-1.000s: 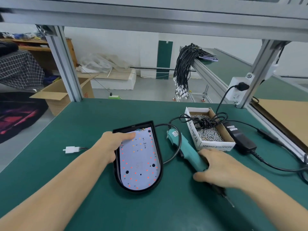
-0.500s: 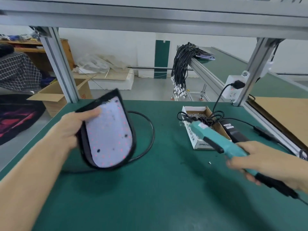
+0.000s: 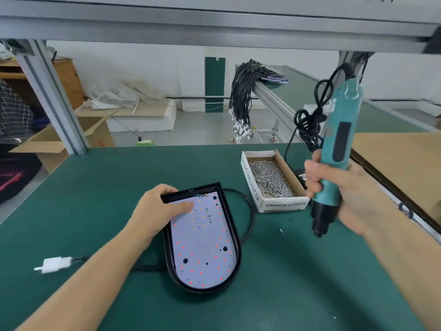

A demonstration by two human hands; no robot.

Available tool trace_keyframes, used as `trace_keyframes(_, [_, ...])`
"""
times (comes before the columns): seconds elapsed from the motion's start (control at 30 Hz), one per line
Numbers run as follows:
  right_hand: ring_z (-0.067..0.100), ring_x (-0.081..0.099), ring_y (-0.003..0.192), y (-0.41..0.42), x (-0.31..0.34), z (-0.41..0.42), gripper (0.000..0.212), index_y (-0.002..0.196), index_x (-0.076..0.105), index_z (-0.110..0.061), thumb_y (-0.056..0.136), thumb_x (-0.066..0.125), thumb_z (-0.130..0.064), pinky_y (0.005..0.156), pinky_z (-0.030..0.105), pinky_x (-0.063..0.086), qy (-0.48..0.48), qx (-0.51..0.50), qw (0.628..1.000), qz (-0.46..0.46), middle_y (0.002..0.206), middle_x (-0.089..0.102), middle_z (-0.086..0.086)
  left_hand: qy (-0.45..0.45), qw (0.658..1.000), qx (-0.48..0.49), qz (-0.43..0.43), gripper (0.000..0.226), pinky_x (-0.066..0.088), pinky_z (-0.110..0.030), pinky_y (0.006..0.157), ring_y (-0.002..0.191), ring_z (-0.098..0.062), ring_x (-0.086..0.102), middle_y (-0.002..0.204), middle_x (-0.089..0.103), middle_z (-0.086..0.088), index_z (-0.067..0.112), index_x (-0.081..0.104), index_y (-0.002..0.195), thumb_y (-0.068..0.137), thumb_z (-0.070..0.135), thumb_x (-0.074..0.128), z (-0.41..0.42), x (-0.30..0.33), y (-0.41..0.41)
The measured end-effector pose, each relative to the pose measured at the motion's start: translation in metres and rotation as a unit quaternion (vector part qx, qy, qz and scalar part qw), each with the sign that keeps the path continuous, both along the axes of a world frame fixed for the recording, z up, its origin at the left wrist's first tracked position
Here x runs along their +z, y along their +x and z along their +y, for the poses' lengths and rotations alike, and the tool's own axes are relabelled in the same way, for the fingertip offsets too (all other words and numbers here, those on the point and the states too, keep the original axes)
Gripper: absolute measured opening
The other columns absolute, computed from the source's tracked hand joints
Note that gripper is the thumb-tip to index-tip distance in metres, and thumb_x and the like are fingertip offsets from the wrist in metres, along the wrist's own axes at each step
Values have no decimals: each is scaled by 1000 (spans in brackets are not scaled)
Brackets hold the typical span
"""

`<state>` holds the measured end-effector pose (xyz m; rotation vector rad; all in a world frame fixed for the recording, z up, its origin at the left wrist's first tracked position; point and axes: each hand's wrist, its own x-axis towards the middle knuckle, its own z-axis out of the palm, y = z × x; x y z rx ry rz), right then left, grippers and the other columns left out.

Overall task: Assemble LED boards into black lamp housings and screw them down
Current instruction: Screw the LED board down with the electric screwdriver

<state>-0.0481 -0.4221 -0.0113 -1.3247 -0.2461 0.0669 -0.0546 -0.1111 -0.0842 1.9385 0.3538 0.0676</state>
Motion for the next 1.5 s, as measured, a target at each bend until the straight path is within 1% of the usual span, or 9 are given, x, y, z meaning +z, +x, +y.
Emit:
trace_keyframes(0.17, [12,45,44,-1,7,-16,22,68,59,-24,55,77,-19,47,22,45,5,-100,994,-34,56,50,-3,101,993,-46,37,53,40,-28,86,112,-17,55,122,59,3,19,58,121,74,31,81,4,21,-1])
trace_keyframes(0.23, [12,47,45,-1,8,-20,21,67,60,-24,56,76,-17,48,23,46,13,-101,994,-43,58,50,-3,218,973,-1,-68,53,35,-30,91,123,-17,46,128,53,4,21,56,126,78,33,76,-9,38,-2])
trace_keyframes(0.33, [12,46,45,2,12,-18,23,68,60,-23,57,77,-15,49,23,46,31,-96,994,-51,57,49,-3,258,931,-92,-242,18,41,-30,86,101,-14,57,98,64,10,24,69,100,82,22,70,-68,69,12])
trace_keyframes(0.4, [11,45,46,5,15,-15,30,73,56,-21,58,80,-9,49,23,45,36,-101,992,-60,56,48,-5,281,911,-225,-199,10,47,-30,84,85,-12,59,78,63,15,24,73,88,84,17,66,-117,75,33])
trace_keyframes(0.57, [12,43,46,10,12,-15,21,76,54,-22,69,71,-12,48,23,43,49,-111,990,-73,57,48,-5,439,828,-341,-72,23,40,-33,95,102,-19,61,104,71,6,23,74,97,88,11,56,-184,43,90])
trace_keyframes(0.93, [11,47,50,9,8,-18,20,64,62,-29,69,72,-13,52,23,46,30,-113,990,-85,59,50,-5,399,858,-318,-56,18,39,-32,95,88,-11,58,82,66,12,27,66,71,86,17,66,-183,21,100])
trace_keyframes(1.03, [13,48,51,8,11,-19,19,66,61,-28,71,73,-15,55,24,47,21,-112,989,-94,59,50,-5,323,894,-303,-67,17,46,-30,89,82,-10,60,75,64,13,27,67,68,81,18,72,-177,25,96])
trace_keyframes(1.2, [12,46,48,6,14,-18,18,68,59,-25,69,73,-14,52,23,46,39,-122,988,-86,60,49,-6,-9,974,-222,-41,14,47,-18,57,57,-11,57,60,66,1,11,72,70,75,-1,77,-158,37,84])
trace_keyframes(1.5, [7,44,46,2,37,7,18,75,46,-21,80,59,-11,50,19,43,220,-90,962,-132,60,47,-7,-417,889,-184,43,14,55,-21,53,58,-13,67,76,73,-8,13,77,66,58,3,72,-114,58,17])
